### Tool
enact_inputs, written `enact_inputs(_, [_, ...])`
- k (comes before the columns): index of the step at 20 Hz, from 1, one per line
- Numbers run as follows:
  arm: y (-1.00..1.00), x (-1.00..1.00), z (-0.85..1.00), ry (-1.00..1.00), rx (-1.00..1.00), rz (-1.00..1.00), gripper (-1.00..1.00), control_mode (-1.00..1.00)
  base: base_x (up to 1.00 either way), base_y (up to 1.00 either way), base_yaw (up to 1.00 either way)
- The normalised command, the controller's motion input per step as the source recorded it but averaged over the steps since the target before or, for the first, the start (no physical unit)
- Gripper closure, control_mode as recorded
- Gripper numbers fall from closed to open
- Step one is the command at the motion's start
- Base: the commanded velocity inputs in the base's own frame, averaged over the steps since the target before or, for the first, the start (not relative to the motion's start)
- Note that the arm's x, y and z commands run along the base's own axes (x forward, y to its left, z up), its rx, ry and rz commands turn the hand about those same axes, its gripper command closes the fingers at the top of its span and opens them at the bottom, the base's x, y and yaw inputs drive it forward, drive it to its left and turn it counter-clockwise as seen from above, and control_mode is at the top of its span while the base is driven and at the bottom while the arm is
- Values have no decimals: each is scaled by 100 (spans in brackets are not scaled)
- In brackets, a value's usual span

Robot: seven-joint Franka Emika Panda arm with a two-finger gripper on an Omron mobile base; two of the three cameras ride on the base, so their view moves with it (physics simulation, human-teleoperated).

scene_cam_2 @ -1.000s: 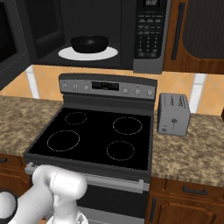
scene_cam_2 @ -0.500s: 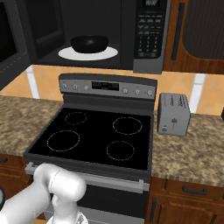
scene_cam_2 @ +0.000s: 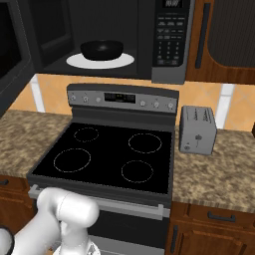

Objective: Open the microwave, place the bowl with waffle inside the microwave, then close the microwave door and turn it on.

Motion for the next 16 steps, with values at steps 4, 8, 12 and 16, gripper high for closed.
enact_inputs(4, [-100,91,10,-17,0,-5,100,-100,0,0,0])
enact_inputs(8, [-89,98,49,-22,14,10,100,-100,0,0,0])
enact_inputs(12, [-43,100,73,-23,34,36,100,-100,0,0,0])
enact_inputs(16, [-17,100,56,-14,35,48,100,-100,0,0,0])
